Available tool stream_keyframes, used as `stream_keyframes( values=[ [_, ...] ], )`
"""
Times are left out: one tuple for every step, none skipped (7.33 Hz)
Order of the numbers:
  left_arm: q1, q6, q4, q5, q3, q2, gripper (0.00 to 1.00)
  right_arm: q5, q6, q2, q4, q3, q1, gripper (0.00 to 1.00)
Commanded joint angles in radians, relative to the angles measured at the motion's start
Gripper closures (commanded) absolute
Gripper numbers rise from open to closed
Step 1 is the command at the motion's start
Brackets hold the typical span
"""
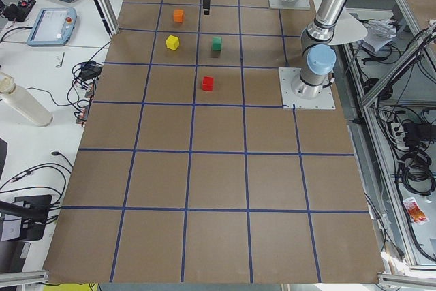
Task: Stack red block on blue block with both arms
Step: 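Move the left gripper down toward the red cube nearer the robot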
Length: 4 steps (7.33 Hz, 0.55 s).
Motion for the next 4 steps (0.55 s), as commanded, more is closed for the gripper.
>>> stream_keyframes(
  values=[
    [0.000,0.001,0.007,0.011,-0.017,0.000,0.00,0.003,0.001,-0.002,0.000,-0.001,0.001,0.00],
    [-0.002,0.001,0.004,0.009,-0.019,-0.003,0.00,0.003,0.003,-0.002,0.000,-0.001,0.001,0.00],
    [-0.003,0.001,-0.002,0.009,-0.019,-0.009,0.00,0.003,0.003,-0.002,0.002,-0.001,0.003,0.00],
    [-0.002,0.004,-0.003,0.009,-0.019,-0.008,0.00,0.003,0.003,0.000,0.000,-0.001,0.003,0.00]
  ],
)
